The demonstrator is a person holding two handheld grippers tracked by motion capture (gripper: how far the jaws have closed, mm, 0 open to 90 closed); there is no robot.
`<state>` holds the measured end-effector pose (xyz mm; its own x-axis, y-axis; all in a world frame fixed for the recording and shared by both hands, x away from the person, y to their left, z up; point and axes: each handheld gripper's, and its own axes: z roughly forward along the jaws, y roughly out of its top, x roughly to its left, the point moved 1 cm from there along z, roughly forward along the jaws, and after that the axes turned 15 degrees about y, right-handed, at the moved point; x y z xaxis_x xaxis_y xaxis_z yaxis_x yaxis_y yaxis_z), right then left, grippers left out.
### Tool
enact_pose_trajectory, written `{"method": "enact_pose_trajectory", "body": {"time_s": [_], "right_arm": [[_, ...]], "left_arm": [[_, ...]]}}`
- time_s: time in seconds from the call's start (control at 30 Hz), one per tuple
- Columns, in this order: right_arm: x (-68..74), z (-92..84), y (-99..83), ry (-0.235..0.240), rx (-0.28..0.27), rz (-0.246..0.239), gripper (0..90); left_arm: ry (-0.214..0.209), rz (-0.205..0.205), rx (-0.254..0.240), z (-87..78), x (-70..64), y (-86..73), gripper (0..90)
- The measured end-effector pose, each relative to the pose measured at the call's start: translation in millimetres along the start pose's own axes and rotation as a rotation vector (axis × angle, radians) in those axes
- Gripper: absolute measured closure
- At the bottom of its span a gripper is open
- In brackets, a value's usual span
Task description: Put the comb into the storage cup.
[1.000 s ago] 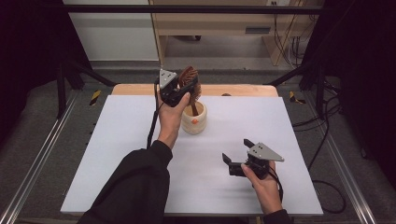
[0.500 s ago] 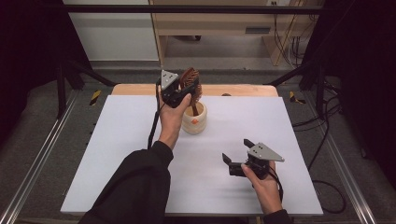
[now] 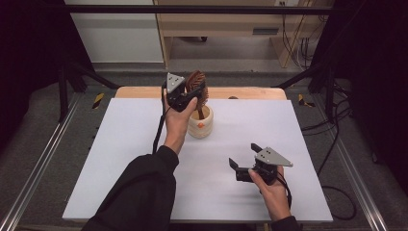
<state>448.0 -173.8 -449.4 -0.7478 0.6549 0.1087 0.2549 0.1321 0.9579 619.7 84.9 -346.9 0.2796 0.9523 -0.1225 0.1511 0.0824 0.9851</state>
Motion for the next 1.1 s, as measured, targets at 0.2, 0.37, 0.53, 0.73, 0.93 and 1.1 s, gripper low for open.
{"method": "enact_pose_trajectory", "body": {"time_s": [0.2, 0.37, 0.53, 0.73, 0.93, 1.1], "right_arm": [[0.2, 0.1, -0.1, 0.001, 0.001, 0.002, 3.6], [0.2, 0.3, -0.2, 0.001, 0.002, 0.0, 3.6], [0.2, 0.4, -0.3, 0.004, 0.003, 0.0, 3.6], [0.3, 0.5, -0.5, 0.005, 0.005, -0.001, 3.5], [0.1, 0.7, -0.7, 0.004, 0.005, -0.002, 3.5], [0.1, 0.7, -0.7, 0.004, 0.005, -0.005, 3.6]], "left_arm": [[0.001, 0.0, 0.002, 0.1, 0.2, -2.1, 49.7], [0.003, -0.004, 0.006, 1.1, 1.3, -4.9, 49.7], [0.004, -0.009, 0.01, 1.4, 2.8, -6.2, 49.7], [0.005, -0.015, 0.014, 2.1, 3.3, -7.9, 49.7], [0.002, -0.014, 0.017, 2.9, 2.4, -9.6, 49.6], [-0.001, -0.016, 0.02, 3.2, 1.7, -11.8, 49.6]]}}
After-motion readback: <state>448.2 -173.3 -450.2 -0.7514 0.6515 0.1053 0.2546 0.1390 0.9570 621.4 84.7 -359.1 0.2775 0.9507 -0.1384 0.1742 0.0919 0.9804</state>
